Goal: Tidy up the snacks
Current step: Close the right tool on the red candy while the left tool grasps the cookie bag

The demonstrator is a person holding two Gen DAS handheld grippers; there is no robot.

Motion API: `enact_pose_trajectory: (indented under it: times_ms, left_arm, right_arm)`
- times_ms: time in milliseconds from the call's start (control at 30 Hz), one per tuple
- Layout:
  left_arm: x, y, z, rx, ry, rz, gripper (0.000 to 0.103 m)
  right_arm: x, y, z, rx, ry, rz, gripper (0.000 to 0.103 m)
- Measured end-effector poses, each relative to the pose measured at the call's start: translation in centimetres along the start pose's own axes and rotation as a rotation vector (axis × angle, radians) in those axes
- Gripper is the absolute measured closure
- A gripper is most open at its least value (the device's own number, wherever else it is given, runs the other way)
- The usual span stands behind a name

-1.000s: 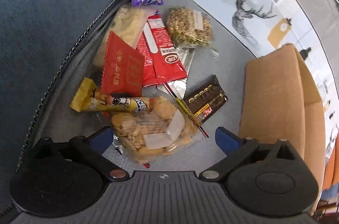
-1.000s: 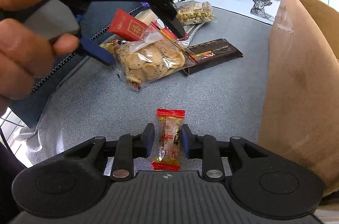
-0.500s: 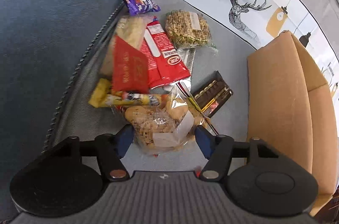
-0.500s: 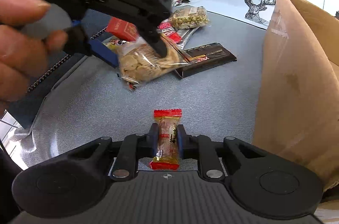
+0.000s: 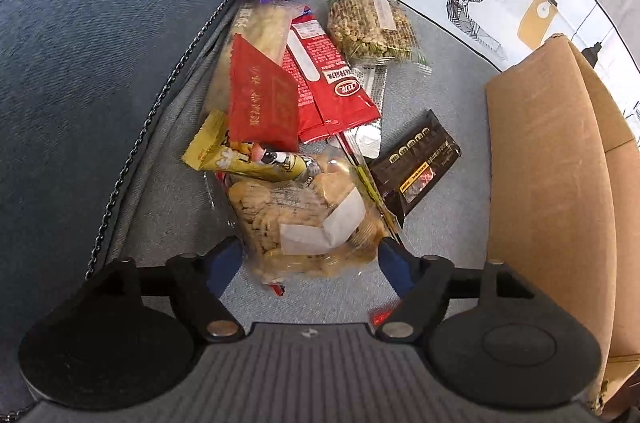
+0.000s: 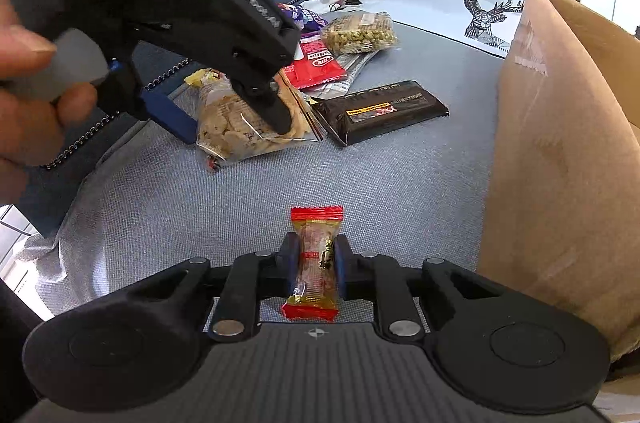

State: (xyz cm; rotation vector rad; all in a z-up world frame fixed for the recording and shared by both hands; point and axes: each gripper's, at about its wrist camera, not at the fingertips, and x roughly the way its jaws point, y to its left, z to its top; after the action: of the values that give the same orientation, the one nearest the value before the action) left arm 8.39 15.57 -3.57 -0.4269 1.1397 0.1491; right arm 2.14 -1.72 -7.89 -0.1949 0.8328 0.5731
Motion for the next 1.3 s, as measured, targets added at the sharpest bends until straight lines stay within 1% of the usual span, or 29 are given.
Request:
enact_pose_trajectory:
  times_ms: [333,400,467,600,833,1033,1100,1133,1200,1233,1267,1300]
  left_arm:
    - [0.1,0.0,0.1,-0.007,-0.014,-0.007,0.022]
    - [0.0,-0.1,0.1,0.003,-0.021,-0.003,0.025]
    - [-0.2,-0.2,0.1,0.018,-0.033,0.001,0.032]
    - [-0.5,-0.5,0.0,0.045,-0.048,0.000,0.038]
    - [-1.6,-0.2,-0.1,0.032,-0.072,-0.044,0.053]
    - [-1.9,0.0,-0.5,0.041,-0.067,-0.050,0.057]
    - [-1.8,0.2,-0.6,0.038,-0.048,-0.056,0.058]
    - [-1.7,0.2,-0.7,0.039,-0.033,-0.060,0.057]
    - [-1.4,0.3,-0.8,0.029,-0.013,-0.062,0.045]
    - [-1.4,0.3,-0.7,0.027,-0.019,-0.054,0.029]
    - [-1.5,0.2,-0.7,0.030,-0.036,-0.043,0.019]
    - [-1.7,0.1,-0.6,0.029,-0.050,-0.038,0.016]
  right_arm:
    - [0.0,0.0,0.0,-0.004,0.000,-0.004,0.084]
    - [0.0,0.1,0.0,-0.007,0.000,-0.004,0.084]
    - [-0.1,0.2,0.0,-0.008,-0.003,-0.007,0.084]
    - [-0.3,0.2,0.0,-0.003,-0.016,-0.020,0.085]
    - [-1.4,0.5,0.2,-0.018,-0.077,-0.035,0.085]
    - [-2.2,0.5,0.3,-0.011,-0.092,-0.044,0.085]
    - [-2.2,0.4,0.3,-0.012,-0.089,-0.045,0.085]
    - [-2.2,0.4,0.3,-0.013,-0.083,-0.044,0.085]
    - [-1.9,0.4,0.2,-0.015,-0.068,-0.036,0.085]
    - [-1.8,0.5,0.1,-0.016,-0.061,-0.032,0.085]
    - [-1.7,0.5,0.0,-0.018,-0.053,-0.029,0.085]
    - [-1.5,0.5,-0.1,-0.021,-0.043,-0.028,0.085]
